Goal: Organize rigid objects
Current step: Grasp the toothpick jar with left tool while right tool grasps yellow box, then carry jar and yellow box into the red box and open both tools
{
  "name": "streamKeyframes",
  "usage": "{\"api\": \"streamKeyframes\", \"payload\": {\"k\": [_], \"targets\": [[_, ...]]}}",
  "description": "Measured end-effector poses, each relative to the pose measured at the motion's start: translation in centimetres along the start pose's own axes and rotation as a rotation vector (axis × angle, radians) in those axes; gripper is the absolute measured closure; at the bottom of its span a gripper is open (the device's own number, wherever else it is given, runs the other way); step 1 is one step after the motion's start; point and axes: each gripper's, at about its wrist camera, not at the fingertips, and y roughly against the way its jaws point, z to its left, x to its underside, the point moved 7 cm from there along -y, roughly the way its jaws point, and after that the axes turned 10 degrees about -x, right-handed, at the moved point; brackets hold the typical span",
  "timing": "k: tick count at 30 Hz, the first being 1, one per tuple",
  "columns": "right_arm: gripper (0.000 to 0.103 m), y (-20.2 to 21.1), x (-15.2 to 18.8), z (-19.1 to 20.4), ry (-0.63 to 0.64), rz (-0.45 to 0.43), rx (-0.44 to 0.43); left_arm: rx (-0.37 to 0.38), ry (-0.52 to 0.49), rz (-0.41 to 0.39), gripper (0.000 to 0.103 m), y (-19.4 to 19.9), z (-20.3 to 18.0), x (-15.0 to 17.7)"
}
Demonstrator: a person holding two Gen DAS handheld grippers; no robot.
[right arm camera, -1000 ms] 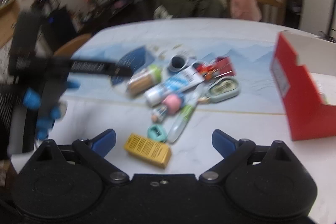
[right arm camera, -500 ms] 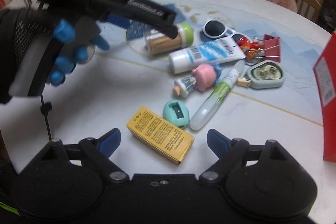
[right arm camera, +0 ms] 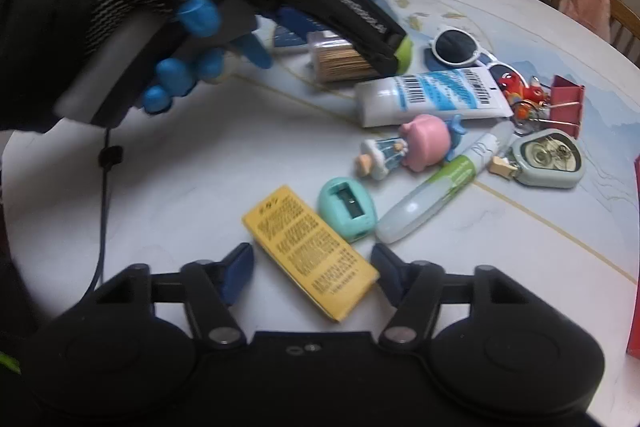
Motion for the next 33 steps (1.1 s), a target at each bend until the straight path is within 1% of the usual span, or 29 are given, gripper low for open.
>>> {"api": "streamKeyframes", "payload": {"k": [1, 2, 4, 6, 8, 9, 10, 14, 16, 21, 26, 31, 33], "targets": [[0.050, 0.1, 0.1, 0.3, 0.001, 0.001, -0.009, 0.006, -0.004, 0.000, 0.028, 0.0, -0.1, 0.0], [0.055, 0.1, 0.1, 0.5, 0.003, 0.001, -0.014, 0.010, -0.006, 0.000, 0.029, 0.0, -0.2, 0.0], [0.060, 0.1, 0.2, 0.9, 0.009, -0.001, -0.005, 0.028, -0.005, 0.004, 0.039, 0.0, -0.4, 0.1], [0.065, 0.2, 0.3, 1.3, 0.005, -0.007, -0.008, 0.033, -0.008, 0.003, 0.041, 0.2, -0.6, 0.1], [0.067, 0.3, 0.4, 1.3, -0.010, -0.015, -0.013, 0.034, -0.014, 0.002, 0.044, 0.3, -0.6, 0.2], [0.069, 0.4, 0.4, 1.4, -0.018, -0.019, -0.015, 0.040, -0.012, 0.001, 0.052, 0.4, -0.6, 0.3], [0.069, 0.6, 0.5, 1.3, -0.029, -0.029, -0.016, 0.045, -0.010, 0.003, 0.056, 0.5, -0.6, 0.4], [0.074, 2.0, 0.8, 1.4, -0.079, -0.081, 0.008, 0.034, -0.014, 0.005, 0.057, 1.0, -0.7, 0.8], [0.075, 2.6, 1.0, 1.1, -0.116, -0.098, 0.009, 0.021, -0.005, 0.006, 0.058, 1.3, -0.6, 1.1], [0.075, 5.0, 1.2, 0.3, -0.185, -0.180, -0.002, 0.025, 0.032, 0.001, 0.059, 2.9, -0.2, 1.7], [0.075, 7.0, 1.4, -0.4, -0.224, -0.241, 0.021, 0.009, 0.059, 0.004, 0.060, 4.5, -0.1, 2.3], [0.075, 9.6, 1.6, -1.8, -0.265, -0.306, 0.055, 0.031, 0.076, -0.017, 0.060, 7.0, -0.8, 2.4], [0.075, 10.7, 1.7, -2.5, -0.281, -0.327, 0.081, 0.045, 0.078, -0.020, 0.060, 8.2, -1.4, 2.4]]}}
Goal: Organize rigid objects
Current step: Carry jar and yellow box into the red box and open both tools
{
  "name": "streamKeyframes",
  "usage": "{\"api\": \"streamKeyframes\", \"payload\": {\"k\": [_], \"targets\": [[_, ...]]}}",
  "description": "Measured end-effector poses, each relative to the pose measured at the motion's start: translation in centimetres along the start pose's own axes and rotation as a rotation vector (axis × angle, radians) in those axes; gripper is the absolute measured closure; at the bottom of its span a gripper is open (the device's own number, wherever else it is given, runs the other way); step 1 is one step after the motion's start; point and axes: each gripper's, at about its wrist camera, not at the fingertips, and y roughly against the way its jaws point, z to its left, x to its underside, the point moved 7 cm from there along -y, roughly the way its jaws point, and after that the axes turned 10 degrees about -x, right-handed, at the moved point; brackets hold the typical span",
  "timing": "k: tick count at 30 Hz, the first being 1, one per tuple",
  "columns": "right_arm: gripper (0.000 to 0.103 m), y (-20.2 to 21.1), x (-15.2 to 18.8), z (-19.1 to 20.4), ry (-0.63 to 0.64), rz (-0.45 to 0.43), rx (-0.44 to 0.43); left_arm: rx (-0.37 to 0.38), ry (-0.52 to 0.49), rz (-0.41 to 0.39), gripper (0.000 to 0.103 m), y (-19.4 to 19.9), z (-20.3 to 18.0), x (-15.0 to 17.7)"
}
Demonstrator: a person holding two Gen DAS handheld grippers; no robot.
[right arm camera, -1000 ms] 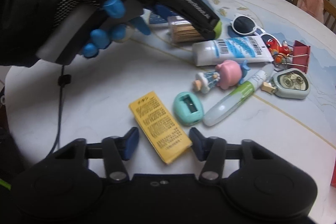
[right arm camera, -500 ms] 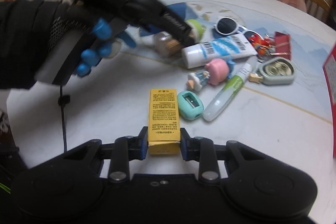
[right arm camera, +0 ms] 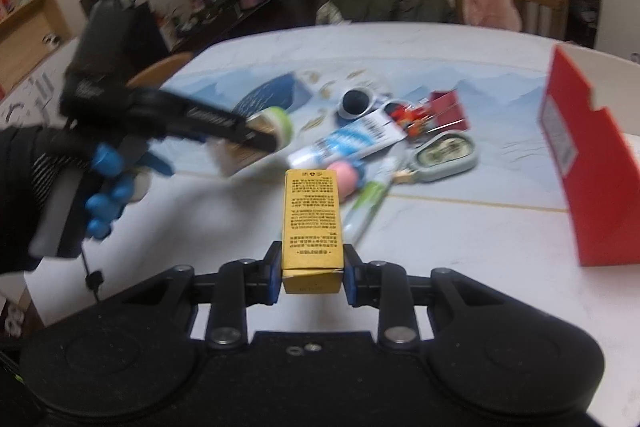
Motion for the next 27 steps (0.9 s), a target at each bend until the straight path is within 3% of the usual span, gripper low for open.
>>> {"api": "streamKeyframes", "payload": {"k": [16, 27], "targets": [[0.075, 8.2, -3.9, -7.8, -0.084, -0.169, 0.136, 0.139, -0.049, -0.079, 0.060, 6.4, -11.4, -1.7], [0.075, 12.3, -5.6, -15.1, -0.094, -0.229, 0.208, 0.179, -0.119, -0.092, 0.060, 5.4, -21.8, -3.0]]}}
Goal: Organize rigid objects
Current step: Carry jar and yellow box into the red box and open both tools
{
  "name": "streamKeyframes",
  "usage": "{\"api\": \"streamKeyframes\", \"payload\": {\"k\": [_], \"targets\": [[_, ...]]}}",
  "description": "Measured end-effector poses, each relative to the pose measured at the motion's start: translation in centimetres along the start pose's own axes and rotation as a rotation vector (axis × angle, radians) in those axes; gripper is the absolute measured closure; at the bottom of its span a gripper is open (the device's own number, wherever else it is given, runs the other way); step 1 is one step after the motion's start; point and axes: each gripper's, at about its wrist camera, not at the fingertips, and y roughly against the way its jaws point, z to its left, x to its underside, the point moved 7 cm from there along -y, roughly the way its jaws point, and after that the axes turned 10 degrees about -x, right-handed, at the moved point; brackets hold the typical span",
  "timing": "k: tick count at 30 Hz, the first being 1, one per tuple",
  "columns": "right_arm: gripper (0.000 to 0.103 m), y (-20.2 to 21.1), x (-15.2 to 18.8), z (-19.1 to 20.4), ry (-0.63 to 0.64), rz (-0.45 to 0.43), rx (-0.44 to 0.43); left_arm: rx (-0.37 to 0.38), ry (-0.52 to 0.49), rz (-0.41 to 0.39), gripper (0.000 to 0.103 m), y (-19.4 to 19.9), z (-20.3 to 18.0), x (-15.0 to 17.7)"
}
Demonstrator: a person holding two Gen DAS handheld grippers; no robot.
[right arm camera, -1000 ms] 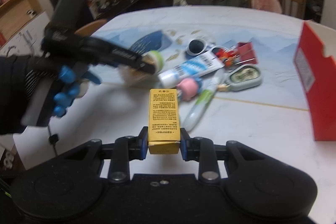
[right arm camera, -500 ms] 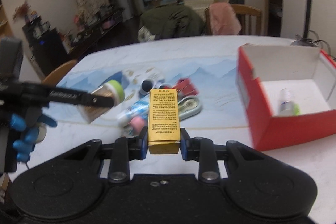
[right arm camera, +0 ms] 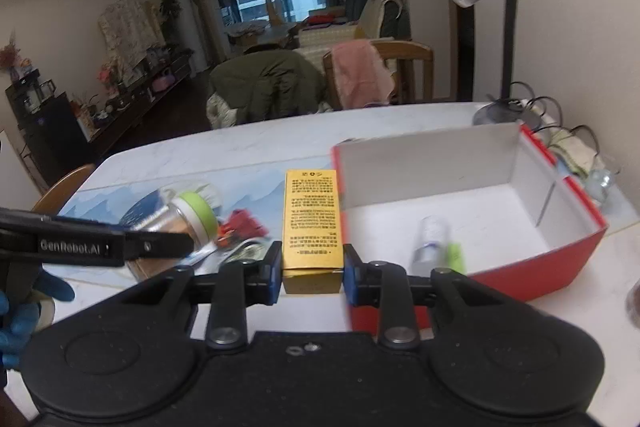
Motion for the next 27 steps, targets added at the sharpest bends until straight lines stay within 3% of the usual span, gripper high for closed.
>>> {"api": "streamKeyframes", "payload": {"k": [16, 27], "targets": [[0.075, 0.7, -1.6, -12.6, -0.057, 0.011, 0.119, -0.029, -0.106, 0.026, 0.060, -8.0, -11.1, -3.8], [0.075, -3.1, -1.4, -17.8, -0.025, 0.135, 0.151, -0.138, -0.176, 0.060, 0.060, -15.0, -13.4, -6.4]]}}
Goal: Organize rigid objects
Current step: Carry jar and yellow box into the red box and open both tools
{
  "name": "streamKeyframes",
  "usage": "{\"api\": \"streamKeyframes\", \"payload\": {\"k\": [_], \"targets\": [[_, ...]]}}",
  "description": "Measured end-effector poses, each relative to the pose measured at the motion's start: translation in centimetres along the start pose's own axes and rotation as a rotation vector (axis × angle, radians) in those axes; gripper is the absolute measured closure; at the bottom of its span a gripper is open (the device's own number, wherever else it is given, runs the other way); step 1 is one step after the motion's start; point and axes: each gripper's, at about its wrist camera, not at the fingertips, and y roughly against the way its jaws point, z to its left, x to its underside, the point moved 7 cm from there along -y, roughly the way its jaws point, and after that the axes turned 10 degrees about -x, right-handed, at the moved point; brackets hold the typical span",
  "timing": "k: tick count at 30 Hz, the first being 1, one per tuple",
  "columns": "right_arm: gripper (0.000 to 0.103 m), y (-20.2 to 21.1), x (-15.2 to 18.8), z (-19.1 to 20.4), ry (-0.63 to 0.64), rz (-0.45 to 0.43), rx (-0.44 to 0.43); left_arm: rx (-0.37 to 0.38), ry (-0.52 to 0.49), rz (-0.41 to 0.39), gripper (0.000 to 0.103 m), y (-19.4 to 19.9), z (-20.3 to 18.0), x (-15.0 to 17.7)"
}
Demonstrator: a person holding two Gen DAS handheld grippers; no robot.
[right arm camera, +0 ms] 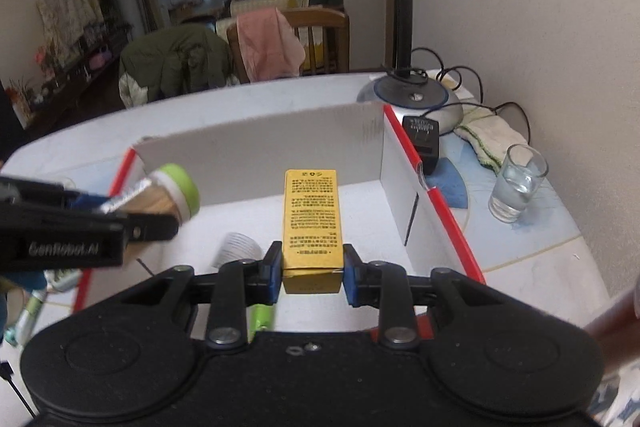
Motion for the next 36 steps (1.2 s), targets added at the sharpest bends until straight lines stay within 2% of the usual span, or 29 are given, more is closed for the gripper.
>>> {"api": "streamKeyframes", "payload": {"k": [5, 14, 22, 27, 31, 36], "targets": [[0.075, -2.4, 0.0, -1.3, 0.014, 0.073, 0.012, -0.067, -0.034, 0.041, 0.060, -2.9, 0.2, -0.9], [0.075, -5.6, 0.2, -1.9, 0.046, 0.178, -0.016, -0.131, -0.109, 0.134, 0.060, -6.5, -0.8, -0.4], [0.075, -7.3, 1.1, -1.8, 0.045, 0.283, -0.025, -0.121, -0.122, 0.241, 0.060, -8.6, -1.7, 0.7], [0.074, -7.4, 1.4, -1.9, 0.031, 0.318, -0.023, -0.101, -0.150, 0.318, 0.061, -9.2, -2.4, 1.6], [0.074, -7.6, 1.8, -2.1, 0.020, 0.343, -0.024, -0.092, -0.154, 0.346, 0.061, -9.3, -2.5, 2.0], [0.070, -7.2, 1.8, -2.6, -0.005, 0.337, -0.028, -0.077, -0.124, 0.343, 0.060, -8.7, -2.3, 2.0]]}}
